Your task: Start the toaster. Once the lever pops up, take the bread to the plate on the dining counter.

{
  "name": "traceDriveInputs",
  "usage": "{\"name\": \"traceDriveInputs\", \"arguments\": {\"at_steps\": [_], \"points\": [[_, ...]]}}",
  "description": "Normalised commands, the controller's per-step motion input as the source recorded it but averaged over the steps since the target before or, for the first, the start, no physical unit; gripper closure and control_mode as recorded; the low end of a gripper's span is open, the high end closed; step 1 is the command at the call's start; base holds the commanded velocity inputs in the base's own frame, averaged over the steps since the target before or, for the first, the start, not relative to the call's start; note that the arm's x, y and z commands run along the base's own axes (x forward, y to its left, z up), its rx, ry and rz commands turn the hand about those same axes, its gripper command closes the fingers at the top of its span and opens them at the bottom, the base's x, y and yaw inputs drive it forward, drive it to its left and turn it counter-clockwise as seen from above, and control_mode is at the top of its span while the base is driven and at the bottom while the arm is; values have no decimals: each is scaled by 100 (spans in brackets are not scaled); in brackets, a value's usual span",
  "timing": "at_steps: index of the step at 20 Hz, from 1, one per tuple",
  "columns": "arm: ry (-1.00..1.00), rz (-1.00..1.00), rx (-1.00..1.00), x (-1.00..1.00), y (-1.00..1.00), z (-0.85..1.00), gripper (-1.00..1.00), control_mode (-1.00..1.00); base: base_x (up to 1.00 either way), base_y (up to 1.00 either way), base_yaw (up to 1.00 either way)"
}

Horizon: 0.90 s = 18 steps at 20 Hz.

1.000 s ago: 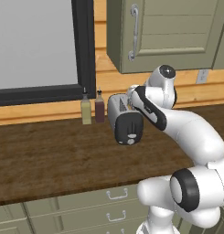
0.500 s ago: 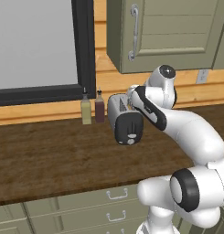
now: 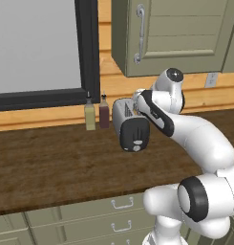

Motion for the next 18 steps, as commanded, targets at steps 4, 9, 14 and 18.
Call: {"name": "traceDriveInputs", "arguments": {"at_steps": [4,9,14,18], "points": [[0,0,0,0,0,0,-100,-100,0,0,0],[0,0,0,0,0,0,-100,-100,0,0,0],[0,0,0,0,0,0,-100,-100,0,0,0],[0,0,0,0,0,0,-100,-100,0,0,0]]}}
